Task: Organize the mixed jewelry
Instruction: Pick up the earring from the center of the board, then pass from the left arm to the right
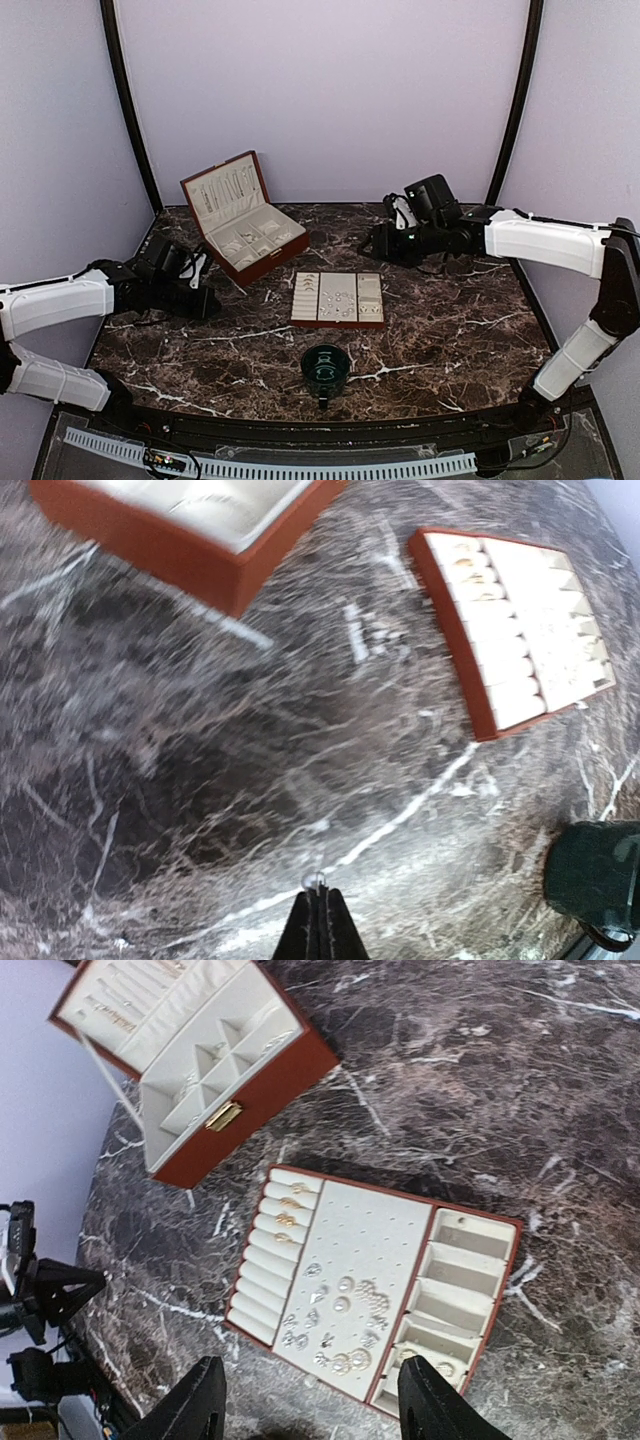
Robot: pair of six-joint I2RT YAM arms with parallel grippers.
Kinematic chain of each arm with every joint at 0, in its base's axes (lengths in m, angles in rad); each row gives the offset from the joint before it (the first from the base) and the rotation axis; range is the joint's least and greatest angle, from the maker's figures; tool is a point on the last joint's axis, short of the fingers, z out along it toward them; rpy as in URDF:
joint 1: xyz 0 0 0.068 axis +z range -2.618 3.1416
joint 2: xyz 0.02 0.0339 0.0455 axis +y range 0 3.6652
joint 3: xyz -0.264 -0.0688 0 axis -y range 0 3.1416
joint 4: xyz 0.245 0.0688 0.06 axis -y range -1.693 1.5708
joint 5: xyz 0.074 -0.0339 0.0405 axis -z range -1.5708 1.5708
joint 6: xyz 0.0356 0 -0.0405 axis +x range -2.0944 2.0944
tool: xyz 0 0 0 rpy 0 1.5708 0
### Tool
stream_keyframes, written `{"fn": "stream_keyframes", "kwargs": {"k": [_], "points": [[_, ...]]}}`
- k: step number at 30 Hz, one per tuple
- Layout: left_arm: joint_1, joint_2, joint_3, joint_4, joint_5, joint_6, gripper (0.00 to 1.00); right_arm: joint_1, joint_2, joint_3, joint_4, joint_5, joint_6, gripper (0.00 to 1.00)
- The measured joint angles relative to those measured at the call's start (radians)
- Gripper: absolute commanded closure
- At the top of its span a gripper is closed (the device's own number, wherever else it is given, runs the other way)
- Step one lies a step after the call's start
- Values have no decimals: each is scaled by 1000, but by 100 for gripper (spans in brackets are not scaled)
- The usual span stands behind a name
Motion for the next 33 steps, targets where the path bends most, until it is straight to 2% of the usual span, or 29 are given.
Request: {"fn": "stream_keyframes", "kwargs": {"k": [8,20,33], "points": [[-85,0,121,13,54,198,100,53,-1,42,-2,-163,-35,45],[-224,4,158,211,90,529,100,175,68,59,89,-275,-23,54],[-421,6,109,429,-76,753,100,192,119,39,319,-340,132,62]]}}
